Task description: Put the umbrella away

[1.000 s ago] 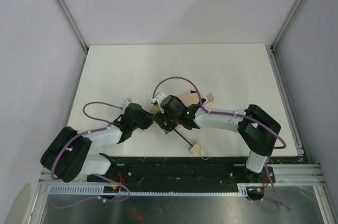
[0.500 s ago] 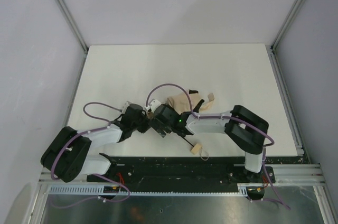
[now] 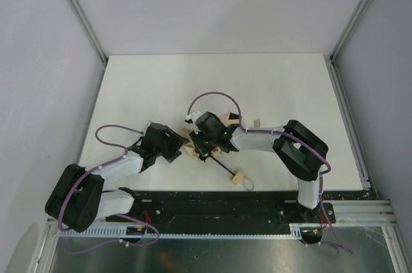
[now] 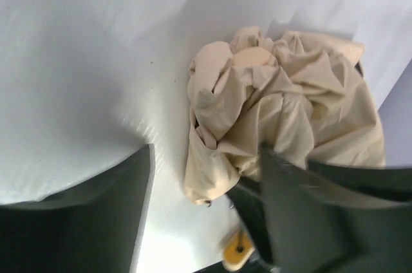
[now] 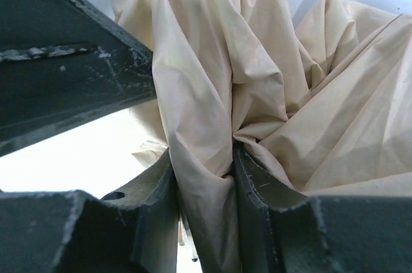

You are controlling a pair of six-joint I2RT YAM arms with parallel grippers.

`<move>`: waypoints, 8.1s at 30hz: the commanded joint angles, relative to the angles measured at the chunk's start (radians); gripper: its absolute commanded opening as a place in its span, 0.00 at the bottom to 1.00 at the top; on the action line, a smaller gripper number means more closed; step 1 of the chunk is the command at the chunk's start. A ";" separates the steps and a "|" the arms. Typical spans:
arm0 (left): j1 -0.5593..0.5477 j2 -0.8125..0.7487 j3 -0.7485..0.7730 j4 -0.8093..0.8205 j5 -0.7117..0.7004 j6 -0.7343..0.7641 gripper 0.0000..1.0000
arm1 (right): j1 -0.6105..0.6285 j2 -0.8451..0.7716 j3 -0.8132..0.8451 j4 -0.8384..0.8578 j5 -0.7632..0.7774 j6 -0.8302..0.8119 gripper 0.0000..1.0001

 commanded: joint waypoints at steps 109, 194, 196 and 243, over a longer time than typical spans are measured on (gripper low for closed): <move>-0.125 0.080 0.122 -0.350 -0.109 -0.100 0.00 | 0.055 -0.203 -0.097 -0.014 -0.094 0.028 0.99; 0.070 0.085 -0.096 0.203 0.006 0.058 0.00 | -0.166 0.005 -0.118 0.209 -0.607 0.495 0.45; 0.070 0.053 -0.111 0.211 0.019 0.056 0.00 | -0.176 -0.089 -0.136 0.198 -0.592 0.502 0.50; 0.057 -0.261 -0.290 0.342 0.143 0.005 0.00 | -0.210 -0.045 0.030 -0.714 0.474 1.447 0.31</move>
